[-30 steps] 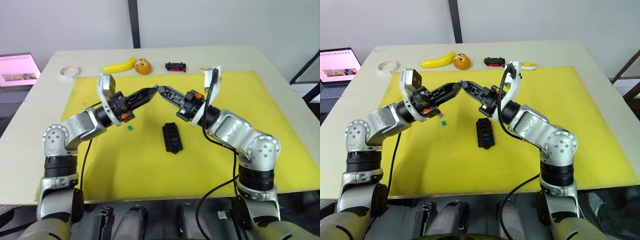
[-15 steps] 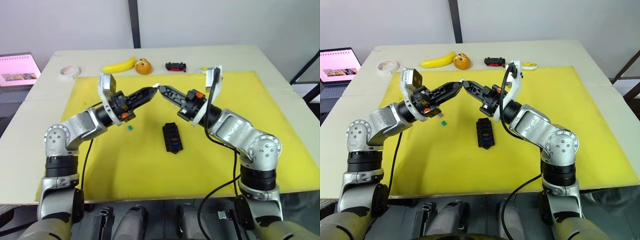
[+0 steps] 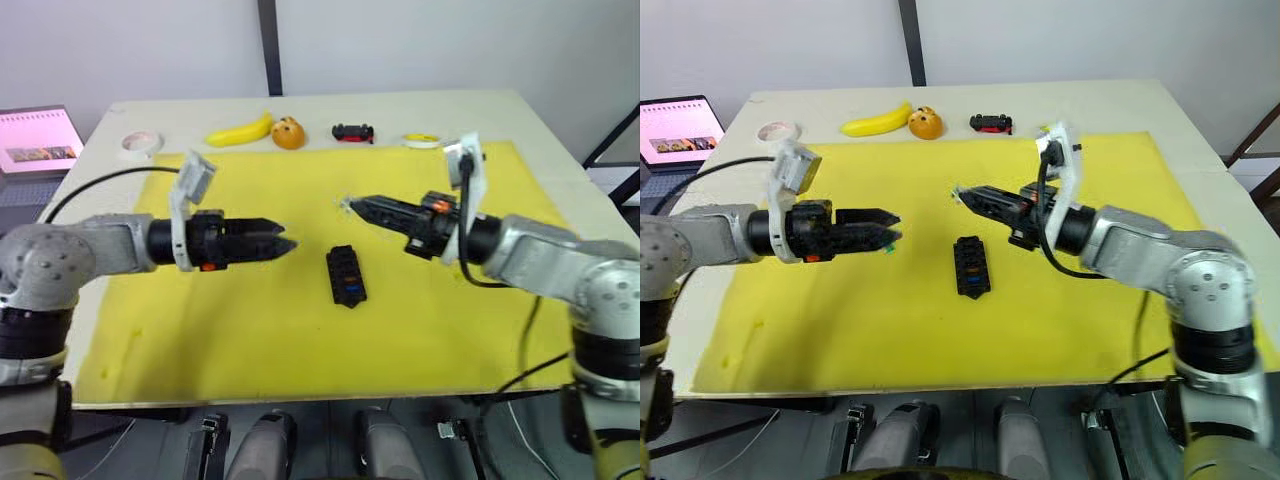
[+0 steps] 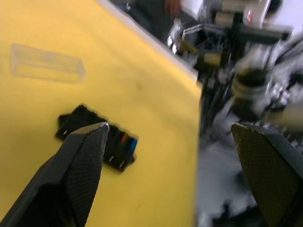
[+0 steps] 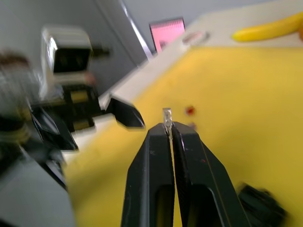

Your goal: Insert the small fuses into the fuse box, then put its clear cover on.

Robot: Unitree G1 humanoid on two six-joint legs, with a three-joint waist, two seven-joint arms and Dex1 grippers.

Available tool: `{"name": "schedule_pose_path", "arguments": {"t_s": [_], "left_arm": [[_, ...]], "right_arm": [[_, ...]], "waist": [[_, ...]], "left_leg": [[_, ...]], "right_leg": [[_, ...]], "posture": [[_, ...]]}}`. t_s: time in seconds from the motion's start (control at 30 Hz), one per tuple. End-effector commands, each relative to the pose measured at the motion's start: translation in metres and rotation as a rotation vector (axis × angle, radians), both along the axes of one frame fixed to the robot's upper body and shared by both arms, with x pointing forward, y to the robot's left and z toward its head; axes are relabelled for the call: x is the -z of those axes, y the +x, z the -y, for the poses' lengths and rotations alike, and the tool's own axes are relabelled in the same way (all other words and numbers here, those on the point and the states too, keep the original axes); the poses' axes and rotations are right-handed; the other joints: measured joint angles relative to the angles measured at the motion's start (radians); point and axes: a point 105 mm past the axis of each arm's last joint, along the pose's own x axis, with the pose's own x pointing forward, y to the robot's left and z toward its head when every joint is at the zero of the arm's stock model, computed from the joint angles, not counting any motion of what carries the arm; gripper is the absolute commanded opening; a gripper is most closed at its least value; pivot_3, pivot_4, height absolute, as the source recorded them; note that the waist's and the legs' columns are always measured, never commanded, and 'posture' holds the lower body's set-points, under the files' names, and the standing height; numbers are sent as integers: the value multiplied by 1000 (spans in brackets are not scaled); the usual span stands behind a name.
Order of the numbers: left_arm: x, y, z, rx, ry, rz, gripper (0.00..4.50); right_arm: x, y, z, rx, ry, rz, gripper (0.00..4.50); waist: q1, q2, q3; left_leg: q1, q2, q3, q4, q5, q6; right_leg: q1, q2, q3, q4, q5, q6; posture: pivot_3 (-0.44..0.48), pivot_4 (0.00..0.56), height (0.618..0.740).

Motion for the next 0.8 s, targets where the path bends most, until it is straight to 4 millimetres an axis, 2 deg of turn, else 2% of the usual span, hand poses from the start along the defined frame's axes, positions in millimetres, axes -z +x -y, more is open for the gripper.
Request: {"name": "schedule_pose_path", "arguments": {"t_s": [0.03, 0.13, 0.2, 0.3, 0.4, 0.5, 0.8], "left_arm": [[13, -1, 4, 126, 130, 221, 4457], [24, 6, 12, 166, 187, 351, 4457], [39, 2, 23, 237, 227, 440, 4457], [47, 8, 36, 213, 210, 509, 4457], [50, 15, 40, 175, 214, 527, 4457], [64, 13, 39, 223, 290, 565, 4457], [63, 20, 46, 179, 259, 557, 4457]], "right_arm": [[8, -7, -2, -111, -172, 148, 0], [24, -2, 1, -176, -323, 261, 0], [42, 1, 1, -262, -433, 352, 0], [56, 8, 1, -327, -482, 388, 0], [63, 14, 2, -363, -510, 417, 0], [64, 21, -1, -381, -516, 432, 0], [69, 33, -3, -424, -556, 463, 0]], "waist": [[0, 0, 0], [-1, 0, 1], [-1, -1, 1], [0, -1, 1], [1, -3, 2], [-2, -2, 2], [3, -2, 2]], "left_leg": [[0, 1, 0, 0, 0, 0], [-1, 2, 0, 0, 0, 1], [-2, 2, 0, 0, -1, 1], [-2, 1, 1, 1, 0, 1], [-3, 1, 0, 2, 0, 1], [-2, 1, 0, 2, 0, -1], [-3, 0, -1, 3, 1, -2]], "right_leg": [[0, 0, 0, 0, 0, 0], [0, 0, 0, -1, 0, 0], [-1, -1, 0, -2, 0, 0], [-1, -3, 0, -3, 0, 1], [-1, -3, -1, -3, 1, 2], [-1, -3, -1, -3, 1, 2], [-1, -3, -1, -2, 1, 2]], "posture": [[0, 150, 740], [0, 150, 740], [0, 150, 740], [0, 150, 740], [0, 150, 740], [0, 150, 740], [0, 150, 740]]}}
